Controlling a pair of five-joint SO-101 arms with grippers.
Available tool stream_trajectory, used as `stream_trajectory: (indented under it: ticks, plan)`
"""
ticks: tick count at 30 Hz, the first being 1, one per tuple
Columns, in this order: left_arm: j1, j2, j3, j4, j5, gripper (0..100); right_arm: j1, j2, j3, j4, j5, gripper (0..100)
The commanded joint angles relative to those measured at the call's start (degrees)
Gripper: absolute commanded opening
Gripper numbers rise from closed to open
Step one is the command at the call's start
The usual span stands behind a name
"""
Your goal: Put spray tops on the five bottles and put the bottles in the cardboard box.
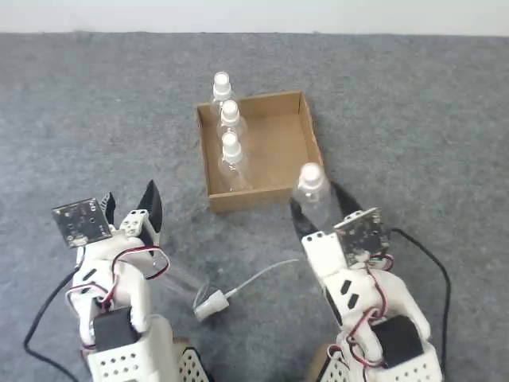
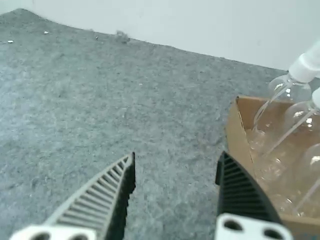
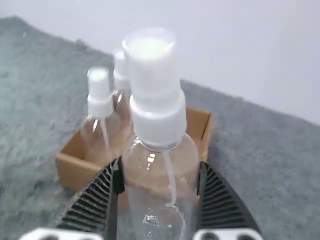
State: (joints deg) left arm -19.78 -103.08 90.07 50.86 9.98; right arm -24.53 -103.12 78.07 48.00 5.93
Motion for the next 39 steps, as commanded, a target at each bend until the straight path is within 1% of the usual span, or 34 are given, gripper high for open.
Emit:
stream_trajectory:
  ticks: [1, 4, 9, 13, 18, 26, 33, 37, 39]
  plan:
    - [-0.3, -0.7, -0.6, -1.8, -0.1, 25, 2.3, -0.9, -8.4, -0.3, 1.0, 0.7]
    - [-0.3, -0.7, -0.6, -1.8, -0.1, 25, 2.1, -0.8, -10.3, -2.6, 1.1, 0.6]
    - [-0.3, -0.7, 0.0, -2.0, -0.1, 25, 2.1, 2.0, -10.4, -11.6, 1.1, 0.6]
    - [-0.3, -0.7, 0.0, -1.9, -0.1, 25, 1.9, 10.3, -11.7, -18.2, 3.3, 0.6]
    - [-0.3, -0.7, 0.0, -1.8, -0.1, 25, 1.9, 22.4, -15.9, -25.8, 3.4, 0.6]
    - [-0.3, -0.7, 0.0, -1.8, -0.1, 25, 1.9, 39.3, -21.6, -31.8, 3.3, 0.6]
    - [-0.3, -0.7, 0.0, -1.8, -0.1, 25, 1.9, 50.3, -22.1, -40.2, 3.3, 0.6]
    - [-0.3, -0.7, 0.0, -1.8, -0.1, 25, 1.9, 56.0, -22.2, -44.0, 3.3, 0.6]
    - [-0.3, -0.7, 0.0, -1.8, -0.1, 25, 1.9, 58.7, -23.5, -44.3, 3.3, 0.6]
